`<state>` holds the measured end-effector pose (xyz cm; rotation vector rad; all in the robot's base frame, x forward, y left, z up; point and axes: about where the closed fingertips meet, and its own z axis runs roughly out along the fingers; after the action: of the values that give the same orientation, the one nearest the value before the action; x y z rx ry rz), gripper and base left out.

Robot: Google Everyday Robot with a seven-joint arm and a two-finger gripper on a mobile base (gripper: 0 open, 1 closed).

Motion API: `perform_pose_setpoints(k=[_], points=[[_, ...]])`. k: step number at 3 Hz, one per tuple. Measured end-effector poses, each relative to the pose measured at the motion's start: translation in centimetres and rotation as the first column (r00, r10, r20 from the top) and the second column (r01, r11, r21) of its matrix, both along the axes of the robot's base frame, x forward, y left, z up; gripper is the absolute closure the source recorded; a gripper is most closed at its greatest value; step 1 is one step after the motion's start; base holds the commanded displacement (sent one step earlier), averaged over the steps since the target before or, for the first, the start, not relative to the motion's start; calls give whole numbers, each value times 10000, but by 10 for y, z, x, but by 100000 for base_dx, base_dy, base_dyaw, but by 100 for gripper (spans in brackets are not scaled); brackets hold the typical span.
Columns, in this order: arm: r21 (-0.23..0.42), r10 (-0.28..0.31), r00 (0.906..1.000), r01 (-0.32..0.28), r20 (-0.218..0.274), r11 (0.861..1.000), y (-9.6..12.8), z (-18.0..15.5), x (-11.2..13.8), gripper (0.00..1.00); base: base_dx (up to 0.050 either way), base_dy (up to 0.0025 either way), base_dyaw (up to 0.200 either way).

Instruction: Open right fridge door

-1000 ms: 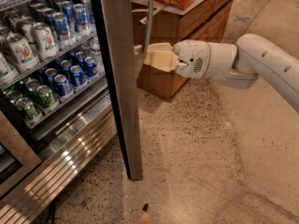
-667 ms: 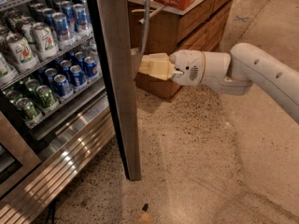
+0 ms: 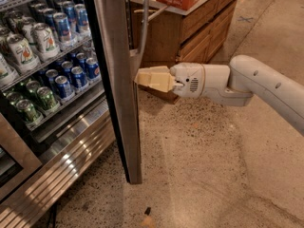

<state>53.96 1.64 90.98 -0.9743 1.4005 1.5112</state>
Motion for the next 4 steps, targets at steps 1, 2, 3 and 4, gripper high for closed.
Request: perform_pose_setpoints(k=[1,2,3,4], points=[[-50,116,9999,-115,109,9999,0,0,-4,100,0,0,0],[-50,116,9999,-115,109,9999,-1,0,-1,100,0,0,0],[-82,183,9995,-181,269,9998,-1,4,-2,100,0,0,0],[-82,184,9995,-182,269,9998,-1,4,-3,100,0,0,0]])
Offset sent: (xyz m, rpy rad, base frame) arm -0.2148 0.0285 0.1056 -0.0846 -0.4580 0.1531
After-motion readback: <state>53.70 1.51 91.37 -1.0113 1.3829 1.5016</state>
